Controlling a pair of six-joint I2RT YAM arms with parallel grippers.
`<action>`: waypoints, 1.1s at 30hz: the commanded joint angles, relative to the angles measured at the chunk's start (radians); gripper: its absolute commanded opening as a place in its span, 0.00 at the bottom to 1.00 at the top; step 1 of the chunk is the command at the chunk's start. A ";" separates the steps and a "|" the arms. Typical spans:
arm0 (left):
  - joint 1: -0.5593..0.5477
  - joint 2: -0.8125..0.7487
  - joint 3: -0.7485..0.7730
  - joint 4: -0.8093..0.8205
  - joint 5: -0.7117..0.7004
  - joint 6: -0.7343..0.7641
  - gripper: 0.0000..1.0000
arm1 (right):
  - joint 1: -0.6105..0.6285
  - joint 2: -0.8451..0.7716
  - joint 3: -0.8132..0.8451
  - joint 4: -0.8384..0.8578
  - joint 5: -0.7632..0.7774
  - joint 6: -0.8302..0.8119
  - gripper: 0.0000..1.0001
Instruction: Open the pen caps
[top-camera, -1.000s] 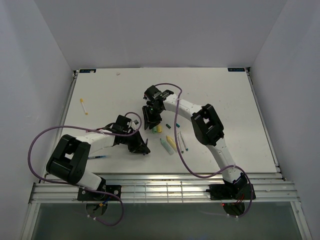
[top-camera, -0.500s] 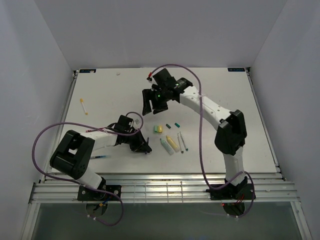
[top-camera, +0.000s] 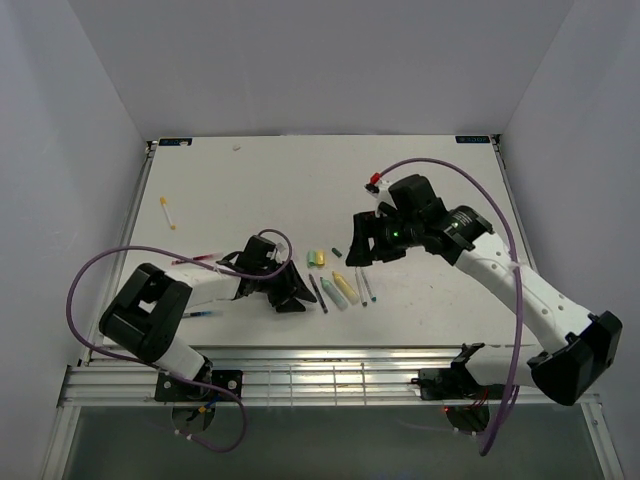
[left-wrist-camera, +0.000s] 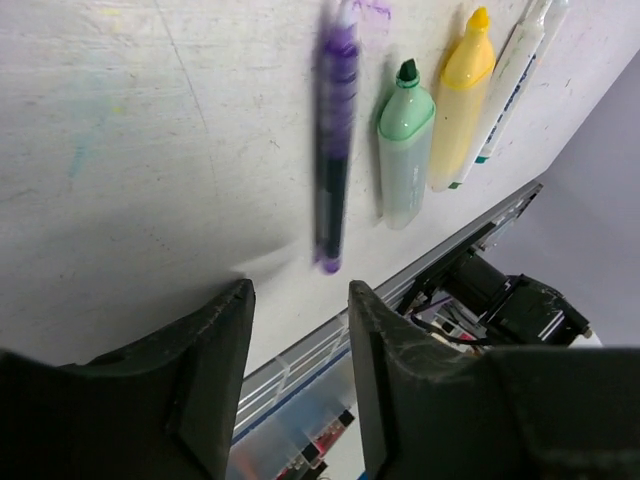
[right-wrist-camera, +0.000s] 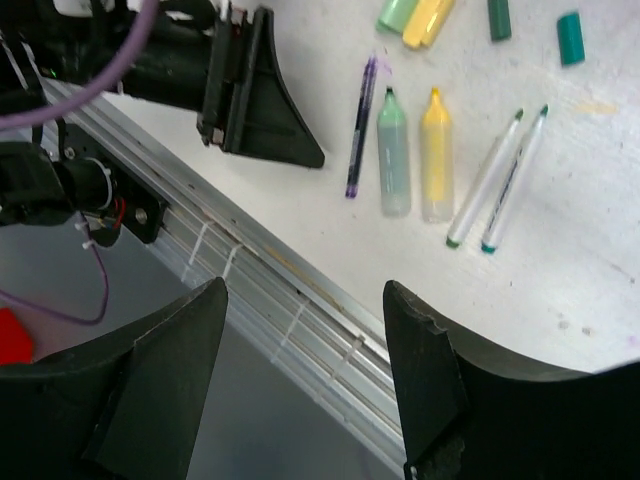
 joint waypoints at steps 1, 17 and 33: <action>-0.022 -0.036 -0.015 -0.097 -0.127 -0.028 0.57 | -0.005 -0.137 -0.090 0.001 -0.008 0.012 0.70; 0.086 -0.402 0.350 -0.721 -0.491 0.148 0.69 | -0.011 -0.217 -0.125 0.001 -0.124 -0.002 0.70; 0.586 -0.088 0.690 -0.674 -0.799 0.504 0.69 | -0.011 -0.173 -0.156 -0.067 -0.260 -0.043 0.70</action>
